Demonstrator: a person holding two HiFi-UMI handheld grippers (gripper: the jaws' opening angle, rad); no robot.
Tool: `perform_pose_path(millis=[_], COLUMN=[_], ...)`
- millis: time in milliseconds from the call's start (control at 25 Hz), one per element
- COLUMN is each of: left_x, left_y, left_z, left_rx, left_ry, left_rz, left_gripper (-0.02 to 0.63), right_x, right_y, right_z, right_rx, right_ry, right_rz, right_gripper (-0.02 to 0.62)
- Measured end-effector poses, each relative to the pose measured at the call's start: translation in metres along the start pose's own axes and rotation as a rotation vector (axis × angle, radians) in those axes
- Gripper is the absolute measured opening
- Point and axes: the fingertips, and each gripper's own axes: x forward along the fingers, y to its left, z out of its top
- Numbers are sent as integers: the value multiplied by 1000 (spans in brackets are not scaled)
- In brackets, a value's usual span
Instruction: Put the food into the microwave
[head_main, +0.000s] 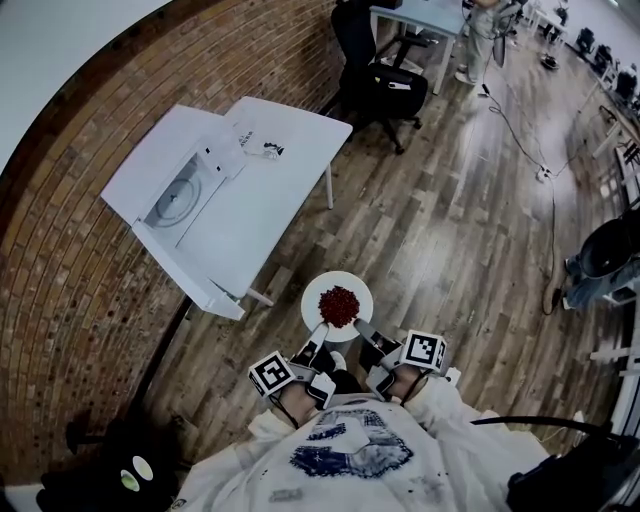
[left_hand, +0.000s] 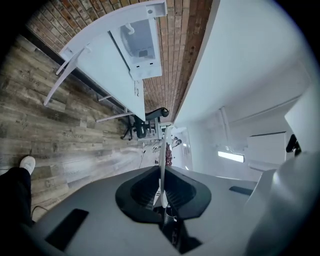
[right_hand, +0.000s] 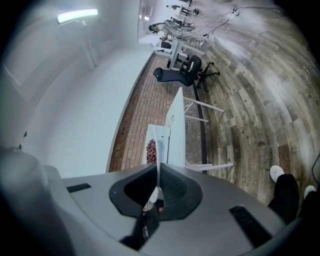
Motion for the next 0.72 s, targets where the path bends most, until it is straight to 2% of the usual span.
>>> perform_pose_path(millis=[280,440,560,720], left_x=[16,27,28,35], left_y=[3,-8,2,0], left_z=[50,64,77,97], left_rx=[18,-25,0,-17], left_ry=[16,3,-5,-38], left_rz=[1,-55,-19,-39], left_gripper=[28,28,28,28], right_x=[48,62,75,97], right_y=[10,14,15,16], right_z=[18,26,31,37], right_rx=[-27,-41,-67,-43], right_ry=[-17,-15,0,27], right_rz=[-4,-13,-10,-16], right_gripper=[20,20,20,20])
